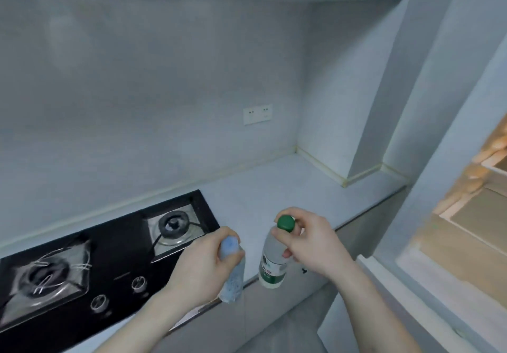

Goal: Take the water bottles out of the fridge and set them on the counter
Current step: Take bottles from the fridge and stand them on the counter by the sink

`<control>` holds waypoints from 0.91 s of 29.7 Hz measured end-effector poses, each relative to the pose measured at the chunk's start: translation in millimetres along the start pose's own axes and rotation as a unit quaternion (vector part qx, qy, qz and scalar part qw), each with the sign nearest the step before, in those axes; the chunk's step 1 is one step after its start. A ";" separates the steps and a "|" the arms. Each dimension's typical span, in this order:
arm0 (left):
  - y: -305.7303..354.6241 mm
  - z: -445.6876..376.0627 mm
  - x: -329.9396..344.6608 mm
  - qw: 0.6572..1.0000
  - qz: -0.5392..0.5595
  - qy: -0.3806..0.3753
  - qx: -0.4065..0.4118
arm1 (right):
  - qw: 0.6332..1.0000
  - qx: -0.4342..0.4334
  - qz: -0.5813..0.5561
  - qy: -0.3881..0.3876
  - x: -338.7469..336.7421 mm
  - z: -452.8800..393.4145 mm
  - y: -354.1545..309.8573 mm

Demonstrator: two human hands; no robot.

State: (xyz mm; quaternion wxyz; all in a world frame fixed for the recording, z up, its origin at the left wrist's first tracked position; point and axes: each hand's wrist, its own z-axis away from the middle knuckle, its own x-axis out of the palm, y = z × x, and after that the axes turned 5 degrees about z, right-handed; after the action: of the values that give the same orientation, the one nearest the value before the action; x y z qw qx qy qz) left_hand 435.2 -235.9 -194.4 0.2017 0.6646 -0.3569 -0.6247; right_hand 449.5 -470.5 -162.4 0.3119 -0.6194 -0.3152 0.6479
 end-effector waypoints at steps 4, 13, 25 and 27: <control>-29.6 42.6 -55.2 0.998 -0.013 0.048 -0.042 | 0.997 -0.056 0.005 -0.048 51.8 6.7 -45.8; -79.2 137.9 -140.5 0.975 -0.006 0.171 -0.142 | 0.969 -0.179 0.054 -0.160 143.4 17.1 -138.1; -149.4 261.9 -223.1 0.898 -0.059 0.319 -0.296 | 0.883 -0.326 0.086 -0.326 293.0 30.2 -246.8; -161.6 284.4 -237.2 0.879 -0.057 0.346 -0.324 | 0.862 -0.348 0.086 -0.357 327.1 35.9 -267.4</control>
State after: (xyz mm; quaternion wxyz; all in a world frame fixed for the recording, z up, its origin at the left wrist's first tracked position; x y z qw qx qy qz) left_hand 202.3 94.3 -186.4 0.4807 0.7549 -0.0035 -0.4462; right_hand 404.8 -49.2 -146.9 -0.1153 -0.4385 -0.5554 0.6971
